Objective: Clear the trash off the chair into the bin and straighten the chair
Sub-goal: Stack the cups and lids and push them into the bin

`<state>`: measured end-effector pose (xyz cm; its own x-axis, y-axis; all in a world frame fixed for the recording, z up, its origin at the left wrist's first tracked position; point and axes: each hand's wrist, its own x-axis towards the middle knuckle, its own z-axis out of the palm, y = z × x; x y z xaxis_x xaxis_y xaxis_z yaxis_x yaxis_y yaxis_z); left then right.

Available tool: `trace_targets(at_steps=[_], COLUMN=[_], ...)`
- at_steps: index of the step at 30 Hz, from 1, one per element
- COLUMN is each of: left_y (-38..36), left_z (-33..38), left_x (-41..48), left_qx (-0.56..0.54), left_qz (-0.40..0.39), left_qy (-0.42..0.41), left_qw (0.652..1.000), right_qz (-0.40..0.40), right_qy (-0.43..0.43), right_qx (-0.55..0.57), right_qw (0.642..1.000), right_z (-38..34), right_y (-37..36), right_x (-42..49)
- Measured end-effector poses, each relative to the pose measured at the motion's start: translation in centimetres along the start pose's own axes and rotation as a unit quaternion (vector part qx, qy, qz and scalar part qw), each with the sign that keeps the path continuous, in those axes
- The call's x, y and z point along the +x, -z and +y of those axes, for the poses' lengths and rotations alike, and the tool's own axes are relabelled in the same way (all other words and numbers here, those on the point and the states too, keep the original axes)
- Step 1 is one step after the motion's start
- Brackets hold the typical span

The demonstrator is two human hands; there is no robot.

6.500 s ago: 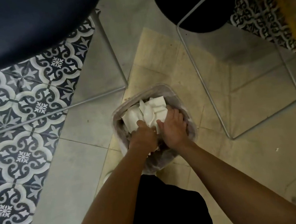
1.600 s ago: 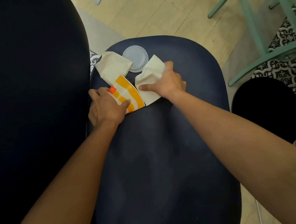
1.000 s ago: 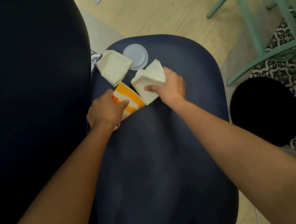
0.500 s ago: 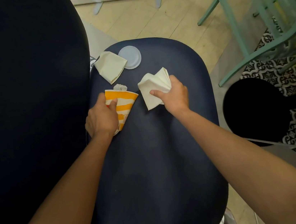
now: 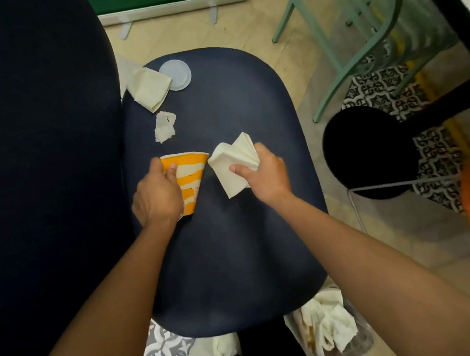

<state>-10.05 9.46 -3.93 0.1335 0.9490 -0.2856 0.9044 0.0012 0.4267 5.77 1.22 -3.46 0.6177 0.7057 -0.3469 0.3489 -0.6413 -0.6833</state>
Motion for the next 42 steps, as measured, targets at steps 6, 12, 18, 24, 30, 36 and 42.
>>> trace_targets(at_steps=[6,12,18,24,30,36,42], left_y=[-0.7,-2.6,-4.5,-7.2,-11.1,-15.9,-22.0], left_z=[-0.3,-0.1,0.3,0.7,1.2,0.7,-1.5], left_x=[-5.8,-10.0,-14.7,-21.1,-29.2,-35.2,-37.5], left_qx=[-0.035,-0.077,-0.087,-0.122,-0.125,-0.07,-0.061], left_qz=[-0.024,-0.047,-0.061,-0.086,-0.108,-0.186,-0.255], left_qy=[-0.027,-0.045,-0.074,-0.082,-0.099,-0.122,-0.065], left_qw=[0.999,0.995,0.992,0.985,0.981,0.972,0.963], right_qz=[0.034,0.064,0.073,0.07,0.061,0.063,0.064], right_qy=[-0.026,-0.045,-0.047,-0.037,-0.041,-0.08,-0.149], right_qx=[0.003,0.011,0.036,0.061,0.032,0.0,-0.039], right_qw=[0.999,0.997,0.996,0.995,0.997,0.995,0.986], right_z=[3.6,6.6,10.1,14.8,20.4,26.8,33.8], right_y=[1.4,2.7,4.5,7.8,11.6,11.9,8.6], right_x=[-6.0,-9.8,-13.3,-17.9,-22.4,-26.1,-27.5])
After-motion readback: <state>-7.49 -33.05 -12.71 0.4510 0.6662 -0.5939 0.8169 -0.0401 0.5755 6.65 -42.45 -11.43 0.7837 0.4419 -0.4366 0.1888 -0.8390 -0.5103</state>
